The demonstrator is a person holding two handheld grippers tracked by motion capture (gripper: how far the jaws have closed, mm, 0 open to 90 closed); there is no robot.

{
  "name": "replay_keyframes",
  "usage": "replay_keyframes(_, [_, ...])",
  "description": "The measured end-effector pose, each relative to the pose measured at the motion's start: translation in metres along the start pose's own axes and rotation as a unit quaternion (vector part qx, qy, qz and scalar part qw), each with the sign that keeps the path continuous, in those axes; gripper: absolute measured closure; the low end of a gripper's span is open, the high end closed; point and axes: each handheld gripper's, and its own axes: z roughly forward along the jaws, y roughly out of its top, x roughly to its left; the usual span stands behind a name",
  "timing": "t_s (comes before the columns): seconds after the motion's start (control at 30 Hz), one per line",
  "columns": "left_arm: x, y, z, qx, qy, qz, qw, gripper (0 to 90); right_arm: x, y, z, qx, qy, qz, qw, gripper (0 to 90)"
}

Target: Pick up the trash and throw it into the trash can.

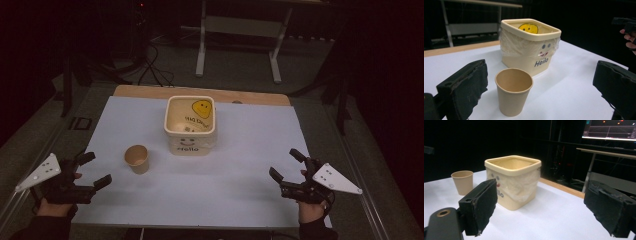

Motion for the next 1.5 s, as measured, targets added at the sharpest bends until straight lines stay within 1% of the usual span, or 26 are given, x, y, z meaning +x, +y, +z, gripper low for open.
replay_keyframes(0.03, [0.003,0.004,0.0,0.007,-0.007,-0.011,0.9999,0.3,0.0,0.0,0.0,0.001,-0.001,-0.002,1.0,11.4])
replay_keyframes(0.17, [0.012,0.024,-0.002,0.031,-0.022,-0.016,0.9991,0.3,0.0,0.0,0.0,0.001,0.0,-0.003,1.0,11.4])
replay_keyframes(0.2, [0.013,0.029,-0.002,0.035,-0.027,-0.014,0.9989,0.3,0.0,0.001,0.0,0.002,0.0,-0.001,1.0,11.4])
replay_keyframes(0.23, [0.015,0.035,-0.003,0.036,-0.026,-0.009,0.999,0.4,0.0,0.0,0.0,0.001,-0.001,-0.001,1.0,11.4])
replay_keyframes(0.3, [0.019,0.046,-0.002,0.048,-0.041,-0.008,0.998,0.4,0.001,0.0,0.001,0.005,0.001,0.0,1.0,11.4])
replay_keyframes(0.33, [0.019,0.05,-0.001,0.052,-0.04,-0.003,0.9978,0.4,0.001,0.0,0.001,0.005,0.0,-0.001,1.0,11.4])
replay_keyframes(0.4, [0.021,0.059,0.002,0.075,-0.041,0.006,0.9963,0.4,0.001,0.0,0.001,0.007,0.004,0.0,1.0,11.4])
replay_keyframes(0.43, [0.022,0.062,0.004,0.082,-0.039,0.016,0.9958,0.4,0.001,0.0,0.001,0.008,0.002,0.0,1.0,11.4])
replay_keyframes(0.47, [0.022,0.066,0.006,0.089,-0.043,0.02,0.9949,0.4,0.001,0.0,0.002,0.008,0.005,-0.001,1.0,11.4])
replay_keyframes(0.57, [0.025,0.075,0.011,0.107,-0.051,0.028,0.9926,0.4,0.001,0.0,0.003,0.013,0.008,-0.001,0.9999,11.4])
replay_keyframes(0.63, [0.026,0.08,0.015,0.119,-0.051,0.034,0.991,0.4,0.001,0.0,0.003,0.013,0.01,0.001,0.9999,11.4])
replay_keyframes(0.7, [0.029,0.085,0.019,0.135,-0.056,0.039,0.9885,0.4,0.001,0.0,0.003,0.015,0.012,0.001,0.9998,11.3])
replay_keyframes(0.73, [0.029,0.088,0.021,0.139,-0.057,0.042,0.9878,0.4,0.001,-0.001,0.004,0.015,0.012,0.002,0.9998,11.3])
replay_keyframes(0.83, [0.03,0.095,0.026,0.16,-0.064,0.057,0.9835,0.4,0.001,-0.001,0.004,0.017,0.013,0.001,0.9998,11.4])
replay_keyframes(0.93, [0.031,0.1,0.031,0.178,-0.069,0.068,0.9793,0.4,0.001,-0.001,0.005,0.019,0.014,0.001,0.9997,11.3])
replay_keyframes(0.97, [0.031,0.101,0.034,0.186,-0.069,0.071,0.9775,0.4,0.001,-0.001,0.005,0.02,0.016,0.001,0.9997,11.3])
replay_keyframes(1.0, [0.031,0.102,0.035,0.19,-0.068,0.075,0.9765,0.4,0.001,-0.001,0.005,0.021,0.018,0.002,0.9996,11.4])
replay_keyframes(1.03, [0.031,0.103,0.037,0.195,-0.073,0.078,0.975,0.5,0.002,-0.001,0.005,0.022,0.017,-0.001,0.9996,11.4])
replay_keyframes(1.13, [0.029,0.104,0.044,0.218,-0.073,0.092,0.9689,0.4,0.002,-0.001,0.006,0.024,0.02,-0.002,0.9995,11.3])
replay_keyframes(1.2, [0.029,0.104,0.044,0.218,-0.073,0.092,0.9689,0.4,0.002,-0.001,0.007,0.025,0.021,-0.002,0.9995,11.3])
replay_keyframes(1.23, [0.029,0.102,0.053,0.239,-0.078,0.101,0.9626,0.4,0.002,-0.001,0.007,0.027,0.021,-0.002,0.9994,11.3])
replay_keyframes(1.27, [0.029,0.102,0.056,0.25,-0.077,0.105,0.9593,0.4,0.002,-0.001,0.007,0.029,0.023,-0.001,0.9993,11.3])
replay_keyframes(1.4, [0.029,0.099,0.067,0.285,-0.079,0.115,0.9484,0.4,0.003,-0.002,0.008,0.031,0.025,-0.005,0.9992,11.3])
replay_keyframes(1.43, [0.029,0.099,0.067,0.285,-0.079,0.115,0.9484,0.4,0.004,-0.001,0.008,0.031,0.025,-0.006,0.9992,11.3])
replay_keyframes(1.47, [0.03,0.098,0.072,0.3,-0.08,0.122,0.9427,0.4,0.004,-0.001,0.008,0.032,0.026,-0.006,0.9991,11.3])
replay_keyframes(1.5, [0.03,0.097,0.075,0.304,-0.081,0.123,0.941,0.4,0.004,-0.001,0.009,0.032,0.026,-0.006,0.9991,11.3])
